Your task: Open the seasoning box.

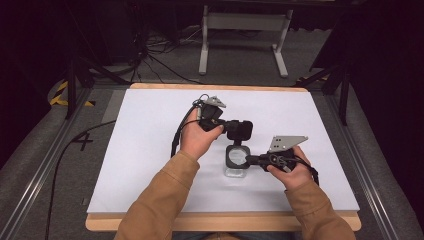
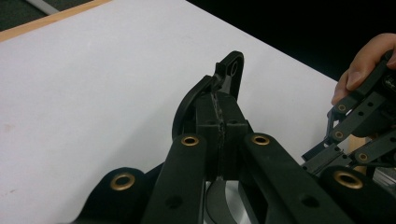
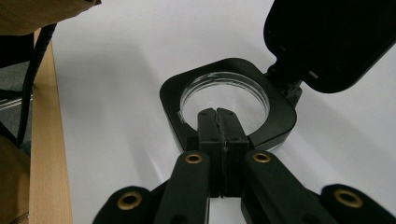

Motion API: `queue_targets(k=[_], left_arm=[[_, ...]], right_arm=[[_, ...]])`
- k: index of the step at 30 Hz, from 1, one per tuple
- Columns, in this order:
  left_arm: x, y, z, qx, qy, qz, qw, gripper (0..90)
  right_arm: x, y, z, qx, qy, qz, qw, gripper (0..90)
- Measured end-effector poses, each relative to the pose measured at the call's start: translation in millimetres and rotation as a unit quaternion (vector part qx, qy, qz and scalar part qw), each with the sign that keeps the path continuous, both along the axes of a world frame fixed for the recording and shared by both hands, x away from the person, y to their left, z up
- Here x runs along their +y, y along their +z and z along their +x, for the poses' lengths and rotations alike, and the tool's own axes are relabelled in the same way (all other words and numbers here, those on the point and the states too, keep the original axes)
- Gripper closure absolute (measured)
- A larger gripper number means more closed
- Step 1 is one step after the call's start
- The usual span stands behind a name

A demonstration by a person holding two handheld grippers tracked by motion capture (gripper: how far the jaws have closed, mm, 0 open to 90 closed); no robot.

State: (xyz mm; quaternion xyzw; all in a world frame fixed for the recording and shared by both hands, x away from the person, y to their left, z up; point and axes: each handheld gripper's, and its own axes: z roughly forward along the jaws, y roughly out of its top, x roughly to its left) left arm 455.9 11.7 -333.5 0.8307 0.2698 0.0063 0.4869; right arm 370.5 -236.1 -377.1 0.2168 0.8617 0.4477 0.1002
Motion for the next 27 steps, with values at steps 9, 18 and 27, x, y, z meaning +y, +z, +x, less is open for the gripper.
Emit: queue_targets(k=[9,18,27], left_arm=[[8.6,10.9,-14.2,-0.010,-0.014,0.003,0.9999,81.2],[35.7,26.5,-40.8,-0.039,-0.012,0.025,0.9989,73.5],[65.3,29.4,-59.6,-0.038,0.003,0.048,0.9981,67.3]], right_arm=[[0.6,2.7,0.4,0.002,-0.001,-0.011,0.9999,90.0],[-12.5,17.0,5.9,-0.011,-0.015,0.008,0.9998,88.4],[-19.2,37.0,8.0,-0.022,-0.022,0.029,0.9991,83.3]])
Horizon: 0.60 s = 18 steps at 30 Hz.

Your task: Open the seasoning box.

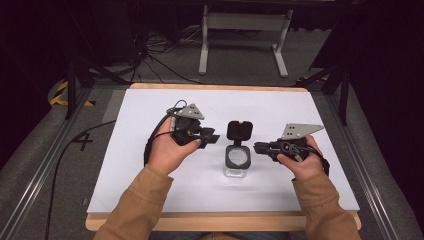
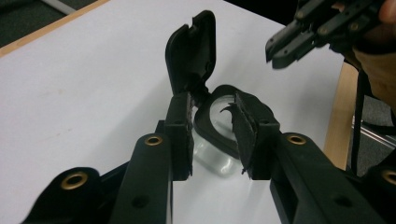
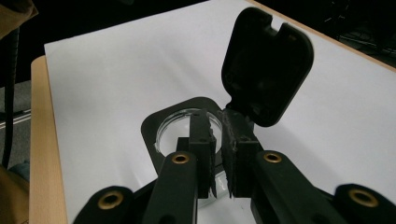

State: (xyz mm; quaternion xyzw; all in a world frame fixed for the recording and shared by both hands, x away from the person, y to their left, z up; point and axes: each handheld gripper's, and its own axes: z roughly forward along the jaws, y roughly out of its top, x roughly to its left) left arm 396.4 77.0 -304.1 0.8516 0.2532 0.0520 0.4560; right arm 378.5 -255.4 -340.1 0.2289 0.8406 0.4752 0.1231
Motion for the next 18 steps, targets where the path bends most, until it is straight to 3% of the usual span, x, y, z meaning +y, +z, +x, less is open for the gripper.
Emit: queue_targets(k=[6,18], left_arm=[[18.6,-4.2,-3.6,0.004,0.013,0.010,0.9999,63.8],[51.6,-23.6,-7.5,0.009,0.049,0.032,0.9982,56.4]], right_arm=[[-8.2,7.1,-0.5,-0.007,-0.010,0.002,0.9999,83.3],[-39.3,2.9,8.3,0.004,-0.070,-0.019,0.9973,80.3]])
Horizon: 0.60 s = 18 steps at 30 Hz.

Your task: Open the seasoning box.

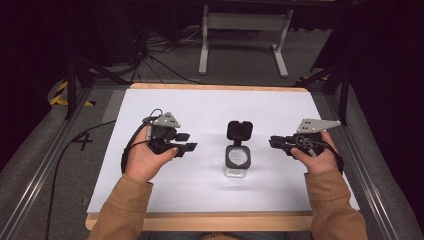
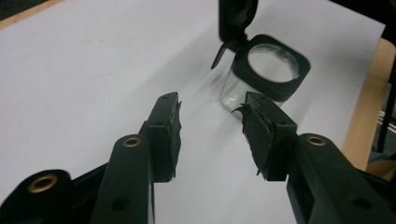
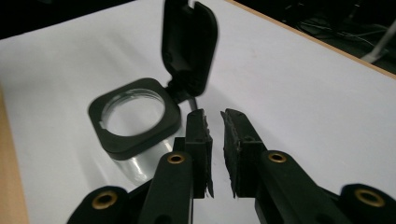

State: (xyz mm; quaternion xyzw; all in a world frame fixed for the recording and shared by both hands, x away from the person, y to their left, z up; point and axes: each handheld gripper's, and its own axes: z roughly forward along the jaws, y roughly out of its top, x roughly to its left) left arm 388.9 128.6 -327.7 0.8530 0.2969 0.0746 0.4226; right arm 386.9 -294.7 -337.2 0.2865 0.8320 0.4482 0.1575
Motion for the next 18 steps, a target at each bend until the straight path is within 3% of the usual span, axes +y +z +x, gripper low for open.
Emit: queue_targets(k=[3,15,18], left_arm=[[8.3,-6.3,-0.1,0.007,0.011,0.017,0.9998,53.9],[35.7,-38.0,13.2,0.029,0.046,0.030,0.9980,44.9],[37.9,-46.6,17.9,0.036,0.060,0.043,0.9966,42.9]], right_arm=[[-7.4,-2.4,2.8,0.004,-0.015,-0.006,0.9999,79.4],[-31.1,-14.3,10.1,0.020,-0.058,-0.016,0.9980,68.9],[-34.6,-18.5,12.8,0.034,-0.057,-0.003,0.9978,64.3]])
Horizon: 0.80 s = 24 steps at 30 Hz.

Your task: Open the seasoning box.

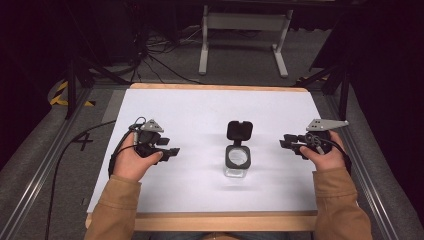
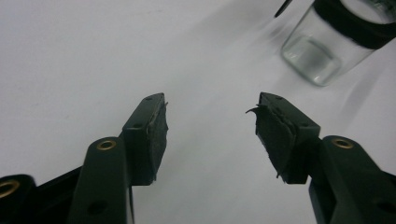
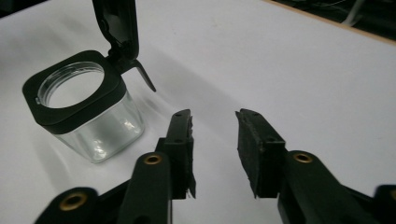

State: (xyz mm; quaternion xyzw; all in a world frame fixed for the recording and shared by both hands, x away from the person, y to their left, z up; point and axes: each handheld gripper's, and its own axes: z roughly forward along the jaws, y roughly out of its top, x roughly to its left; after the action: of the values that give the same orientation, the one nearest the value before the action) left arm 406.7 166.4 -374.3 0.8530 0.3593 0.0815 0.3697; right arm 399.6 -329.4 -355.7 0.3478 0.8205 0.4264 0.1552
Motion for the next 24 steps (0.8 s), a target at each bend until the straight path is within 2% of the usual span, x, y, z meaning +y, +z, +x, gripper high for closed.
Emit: queue_targets(k=[1,6,11,15,17,19,24], left_arm=[[1.1,-3.1,1.8,0.003,0.005,0.007,1.0000,41.4],[6.3,-18.6,10.7,0.011,0.018,0.014,0.9997,36.9],[9.7,-29.3,15.2,0.025,0.026,0.019,0.9992,35.4],[11.6,-35.7,18.3,0.019,0.036,0.040,0.9984,34.7],[12.8,-40.0,20.0,0.024,0.027,0.042,0.9985,34.5],[12.5,-42.3,20.2,0.027,0.029,0.036,0.9986,34.5],[11.8,-49.6,22.4,0.034,0.011,0.033,0.9988,34.1]], right_arm=[[-1.2,-3.7,2.2,0.007,0.002,0.007,1.0000,62.3],[-5.0,-16.8,10.0,0.009,-0.011,-0.020,0.9997,54.4],[-8.4,-28.4,16.4,0.014,-0.023,-0.038,0.9989,51.4],[-9.8,-38.5,20.9,0.025,-0.027,-0.044,0.9983,50.7],[-9.8,-42.9,22.7,0.030,-0.029,-0.046,0.9981,50.1],[-9.5,-45.8,23.9,0.036,-0.030,-0.049,0.9977,49.3],[-7.5,-54.3,26.8,0.048,-0.026,-0.068,0.9962,49.1]])
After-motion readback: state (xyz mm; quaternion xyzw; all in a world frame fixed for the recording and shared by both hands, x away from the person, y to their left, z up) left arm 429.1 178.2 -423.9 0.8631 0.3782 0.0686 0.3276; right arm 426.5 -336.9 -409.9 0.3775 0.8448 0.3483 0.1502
